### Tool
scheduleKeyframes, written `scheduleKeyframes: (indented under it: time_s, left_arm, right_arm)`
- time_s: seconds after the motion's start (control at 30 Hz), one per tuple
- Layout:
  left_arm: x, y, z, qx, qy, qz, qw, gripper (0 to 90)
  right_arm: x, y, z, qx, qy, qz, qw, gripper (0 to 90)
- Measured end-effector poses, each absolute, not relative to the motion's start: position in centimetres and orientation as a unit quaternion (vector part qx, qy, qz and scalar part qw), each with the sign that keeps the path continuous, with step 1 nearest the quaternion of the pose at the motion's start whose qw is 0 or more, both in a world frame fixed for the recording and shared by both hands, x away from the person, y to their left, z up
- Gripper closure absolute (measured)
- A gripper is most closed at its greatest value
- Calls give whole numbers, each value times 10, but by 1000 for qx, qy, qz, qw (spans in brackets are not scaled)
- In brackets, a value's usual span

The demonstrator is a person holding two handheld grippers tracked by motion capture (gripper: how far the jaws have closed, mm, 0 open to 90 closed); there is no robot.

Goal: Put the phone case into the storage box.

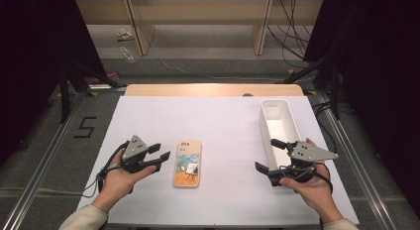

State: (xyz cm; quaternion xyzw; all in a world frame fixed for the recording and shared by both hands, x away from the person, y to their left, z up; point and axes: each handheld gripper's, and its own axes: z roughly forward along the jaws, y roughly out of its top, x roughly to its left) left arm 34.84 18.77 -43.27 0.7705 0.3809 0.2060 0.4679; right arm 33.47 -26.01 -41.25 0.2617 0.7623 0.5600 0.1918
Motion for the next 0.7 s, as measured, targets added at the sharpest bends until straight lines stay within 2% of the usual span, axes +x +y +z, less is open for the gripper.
scheduleKeyframes:
  time_s: [0.03,0.07,0.13,0.2,0.43,0.7]
  left_arm:
    - [348,186,-432,772,379,205,467,621]
    - [348,180,-432,778,375,195,465,768]
    - [348,176,-432,782,372,185,464,866]
    - [347,169,-432,788,372,171,459,897]
    - [348,139,-442,809,376,119,436,898]
    - [353,113,-454,825,373,100,412,898]
  right_arm:
    - [335,-260,-412,262,762,560,192,76]
    - [335,-260,-413,263,761,561,191,78]
    - [335,-260,-413,263,761,562,191,80]
    - [335,-260,-413,263,761,562,191,80]
    - [335,-259,-413,265,760,563,189,84]
    - [335,-258,-414,263,760,563,187,84]
